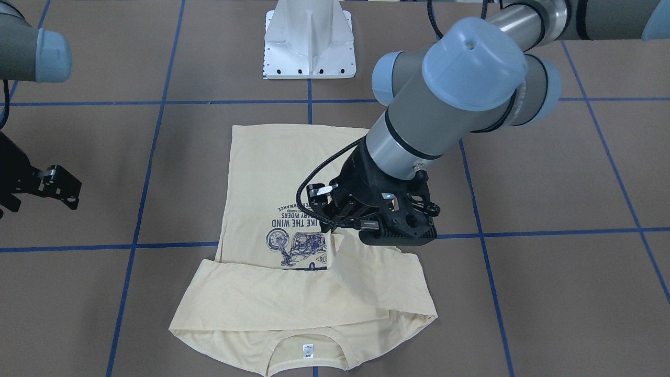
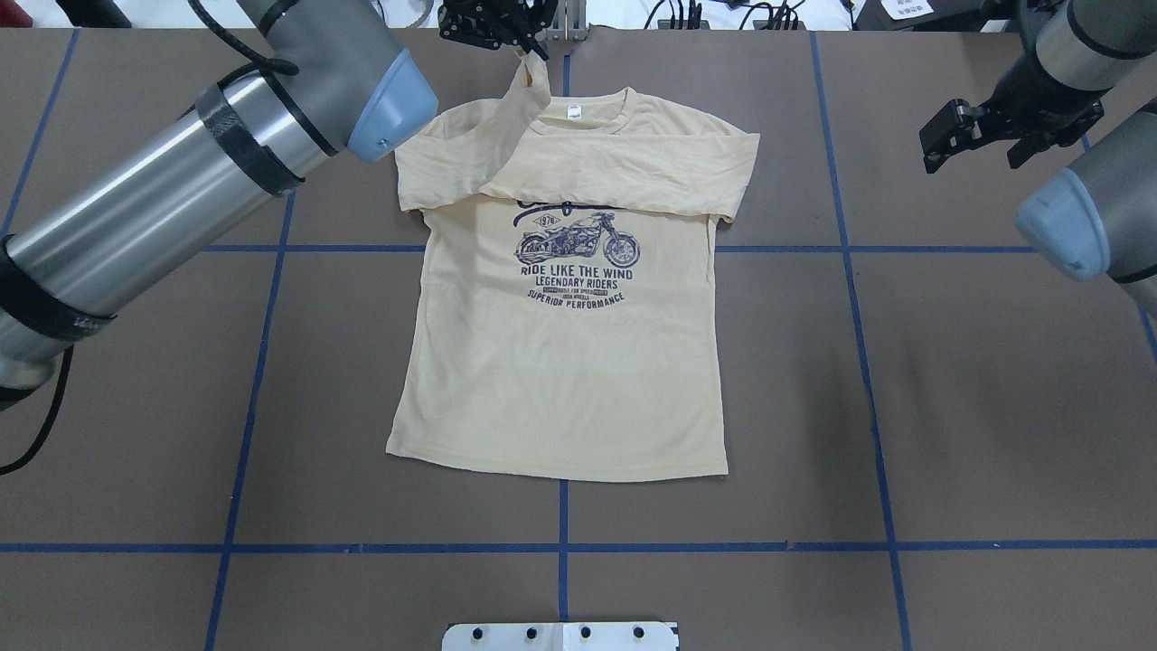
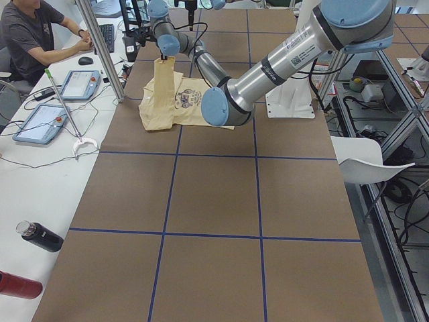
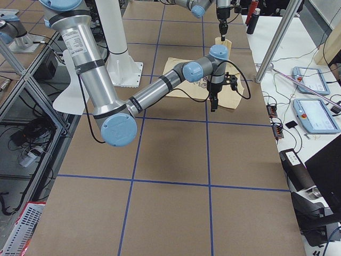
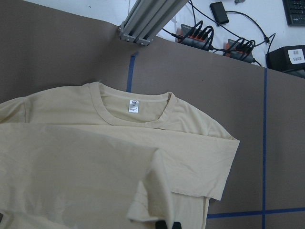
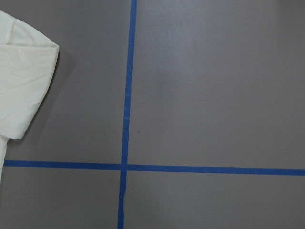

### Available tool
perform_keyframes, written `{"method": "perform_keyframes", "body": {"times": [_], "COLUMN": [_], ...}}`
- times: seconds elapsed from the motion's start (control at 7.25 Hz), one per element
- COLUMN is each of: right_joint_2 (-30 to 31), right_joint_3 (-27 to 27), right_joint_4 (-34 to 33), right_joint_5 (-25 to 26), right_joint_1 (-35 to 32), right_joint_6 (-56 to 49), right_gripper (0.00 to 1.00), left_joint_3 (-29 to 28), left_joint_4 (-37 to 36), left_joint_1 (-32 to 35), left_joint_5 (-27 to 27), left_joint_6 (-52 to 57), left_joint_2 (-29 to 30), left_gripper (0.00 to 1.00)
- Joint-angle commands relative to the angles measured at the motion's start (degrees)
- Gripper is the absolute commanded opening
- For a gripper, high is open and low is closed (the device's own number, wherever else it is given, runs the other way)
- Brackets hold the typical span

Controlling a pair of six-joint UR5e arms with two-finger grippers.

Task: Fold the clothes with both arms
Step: 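Carry the held sleeve across the shirt toward the collar with the left gripper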

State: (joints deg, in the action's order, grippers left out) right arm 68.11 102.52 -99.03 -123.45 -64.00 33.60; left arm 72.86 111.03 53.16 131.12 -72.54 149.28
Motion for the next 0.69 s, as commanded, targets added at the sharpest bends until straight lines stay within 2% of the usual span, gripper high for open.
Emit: {"method": "perform_keyframes", "body": {"times": [0.0, 0.55], "right_joint_2": [-0.2, -1.0], "right_joint_3": [-0.3, -2.2], "right_joint_4": [0.1, 0.2], "right_joint_5": [-0.2, -0.1], "right_joint_1": [0.1, 0.2], "right_joint_6": [0.0, 0.1], "right_gripper": [1.0, 1.0], "left_joint_3": [-6.8, -12.8], "left_joint_4": [8.2, 14.4], "left_joint_1": [-1.7, -4.8], "left_joint_5": [-0.7, -5.1], "left_joint_6": [-1.4, -3.4], "left_joint_2": [0.1, 2.9], "left_gripper": [0.0, 0.0]}}
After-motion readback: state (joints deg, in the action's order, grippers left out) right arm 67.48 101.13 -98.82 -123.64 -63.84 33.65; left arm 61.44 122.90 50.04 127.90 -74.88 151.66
